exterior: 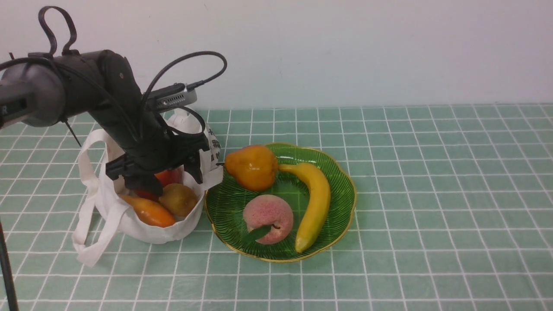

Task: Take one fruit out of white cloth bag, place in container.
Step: 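Reach into the cloth bag and grasp the kiwi with the left gripper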

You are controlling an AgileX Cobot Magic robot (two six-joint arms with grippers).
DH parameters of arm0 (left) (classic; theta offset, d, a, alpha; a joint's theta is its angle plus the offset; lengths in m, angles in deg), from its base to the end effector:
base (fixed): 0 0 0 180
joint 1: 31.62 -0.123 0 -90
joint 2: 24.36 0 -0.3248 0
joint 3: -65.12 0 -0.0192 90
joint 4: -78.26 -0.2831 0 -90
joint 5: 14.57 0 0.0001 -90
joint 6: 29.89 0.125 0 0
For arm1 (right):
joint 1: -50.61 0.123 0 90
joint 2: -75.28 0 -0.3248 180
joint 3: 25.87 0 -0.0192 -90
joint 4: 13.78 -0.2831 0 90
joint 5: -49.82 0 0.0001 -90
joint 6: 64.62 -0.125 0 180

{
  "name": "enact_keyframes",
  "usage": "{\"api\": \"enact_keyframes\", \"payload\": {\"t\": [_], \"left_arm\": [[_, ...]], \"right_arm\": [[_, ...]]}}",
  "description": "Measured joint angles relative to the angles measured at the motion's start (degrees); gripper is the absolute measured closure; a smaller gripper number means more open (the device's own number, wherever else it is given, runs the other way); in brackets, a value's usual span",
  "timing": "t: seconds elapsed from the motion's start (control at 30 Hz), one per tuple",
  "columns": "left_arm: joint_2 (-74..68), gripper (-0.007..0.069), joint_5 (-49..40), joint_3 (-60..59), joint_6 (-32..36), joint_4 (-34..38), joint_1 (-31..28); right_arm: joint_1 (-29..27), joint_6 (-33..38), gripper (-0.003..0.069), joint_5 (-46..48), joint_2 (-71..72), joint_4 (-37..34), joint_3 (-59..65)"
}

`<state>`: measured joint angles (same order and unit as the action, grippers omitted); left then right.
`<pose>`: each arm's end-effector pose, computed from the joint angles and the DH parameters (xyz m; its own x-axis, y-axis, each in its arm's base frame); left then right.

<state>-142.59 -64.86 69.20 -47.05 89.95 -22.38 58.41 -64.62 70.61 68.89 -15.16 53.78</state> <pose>0.4450 -0.0922 0.1922 -0.9455 -0.2642 -0.1902 -0.2130 0.9439 -0.2522 0.0771 0.0116 0.1616 -0.2899 -0.0170 -0.9569 -0.1373 0.9902 0.0240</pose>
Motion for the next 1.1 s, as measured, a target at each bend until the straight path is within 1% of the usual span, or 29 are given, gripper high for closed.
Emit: {"api": "enact_keyframes", "payload": {"t": [0.1,0.27,0.47,0.6,1.1], "left_arm": [[-0.3,0.0101,-0.4,0.0,-2.3,-0.1,0.0],[-2.1,0.0161,-0.4,0.1,-5.9,-0.4,0.1],[-2.9,0.0258,-0.4,0.1,-8.7,-1.1,0.1],[-2.9,0.0319,-0.4,0.1,-9.1,-1.1,0.1],[-2.6,0.0319,-0.4,0.1,-9.1,-1.1,0.1]], "right_arm": [[0.0,0.0,0.0674,0.0,0.0,0.0,0.0],[0.0,0.0,0.0674,0.0,0.0,0.0,0.0],[0.0,0.0,0.0674,0.0,0.0,0.0,0.0],[0.0,0.0,0.0674,0.0,0.0,0.0,0.0],[0.0,0.0,0.0674,0.0,0.0,0.0,0.0]]}}
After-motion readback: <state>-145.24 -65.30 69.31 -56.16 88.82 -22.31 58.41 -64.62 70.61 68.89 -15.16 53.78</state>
